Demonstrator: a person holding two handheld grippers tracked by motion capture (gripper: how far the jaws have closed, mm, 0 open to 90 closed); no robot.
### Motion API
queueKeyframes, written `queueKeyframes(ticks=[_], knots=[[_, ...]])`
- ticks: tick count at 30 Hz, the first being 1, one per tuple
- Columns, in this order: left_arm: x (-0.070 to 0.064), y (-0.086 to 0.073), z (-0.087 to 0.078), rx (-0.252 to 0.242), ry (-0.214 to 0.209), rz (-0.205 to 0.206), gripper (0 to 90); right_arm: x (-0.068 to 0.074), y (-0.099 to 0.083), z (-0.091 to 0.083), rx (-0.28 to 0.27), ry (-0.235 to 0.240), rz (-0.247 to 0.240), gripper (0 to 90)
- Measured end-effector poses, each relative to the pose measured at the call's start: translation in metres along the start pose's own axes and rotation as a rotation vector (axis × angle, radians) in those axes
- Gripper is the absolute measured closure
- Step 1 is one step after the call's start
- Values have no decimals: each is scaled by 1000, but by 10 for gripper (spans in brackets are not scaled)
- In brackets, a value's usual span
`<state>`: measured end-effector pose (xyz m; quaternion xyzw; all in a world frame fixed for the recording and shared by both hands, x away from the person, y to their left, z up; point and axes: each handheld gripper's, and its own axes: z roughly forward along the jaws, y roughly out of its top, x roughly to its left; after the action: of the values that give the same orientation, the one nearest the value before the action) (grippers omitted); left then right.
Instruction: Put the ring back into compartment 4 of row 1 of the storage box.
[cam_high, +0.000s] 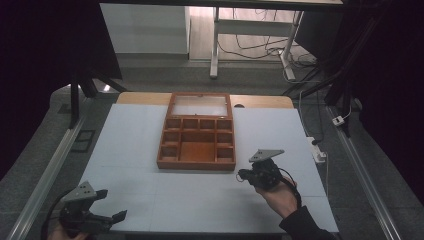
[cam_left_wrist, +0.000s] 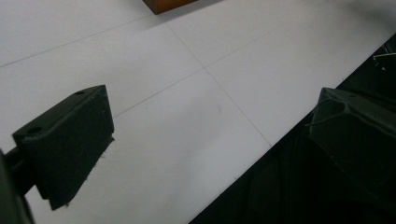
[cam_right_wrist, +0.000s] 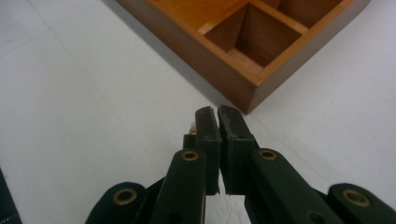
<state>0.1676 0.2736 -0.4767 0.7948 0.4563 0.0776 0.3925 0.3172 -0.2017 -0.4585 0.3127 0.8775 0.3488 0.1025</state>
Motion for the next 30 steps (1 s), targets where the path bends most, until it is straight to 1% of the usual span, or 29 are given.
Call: queueKeyframes(ticks=[2, 4, 5, 6, 7, 14, 16, 20, 21, 23, 26, 30], knots=[[0, 0, 0, -1, 0, 1, 1, -2, 4, 1, -9, 0, 0, 874], [0, 0, 0, -2, 1, 1, 1, -4, 7, 2, -19, 2, 7, 873], [0, 0, 0, -4, 2, 3, 1, -7, 11, 3, -33, 5, 14, 873], [0, 0, 0, -8, 3, 5, 1, -7, 11, 3, -33, 5, 14, 873], [0, 0, -1, -13, 3, 6, 1, -10, 15, 4, -46, 7, 24, 873], [0, 0, -1, -22, 1, 8, 1, -18, 24, 7, -79, 11, 42, 873], [-1, 0, 0, -20, 2, 10, 1, -20, 29, 10, -96, -2, 22, 873], [0, 1, 0, -16, 1, 11, 1, -24, 35, 14, -100, -9, 23, 873], [0, 0, 0, -17, 0, 10, 1, -26, 39, 18, -106, -15, 29, 873], [0, 0, 0, -17, 0, 11, 1, -28, 41, 19, -110, -20, 34, 873], [0, 0, 0, -16, -1, 11, 1, -33, 48, 26, -124, -31, 55, 873], [0, 0, 0, -16, 0, 11, 1, -39, 52, 32, -132, -42, 61, 873]])
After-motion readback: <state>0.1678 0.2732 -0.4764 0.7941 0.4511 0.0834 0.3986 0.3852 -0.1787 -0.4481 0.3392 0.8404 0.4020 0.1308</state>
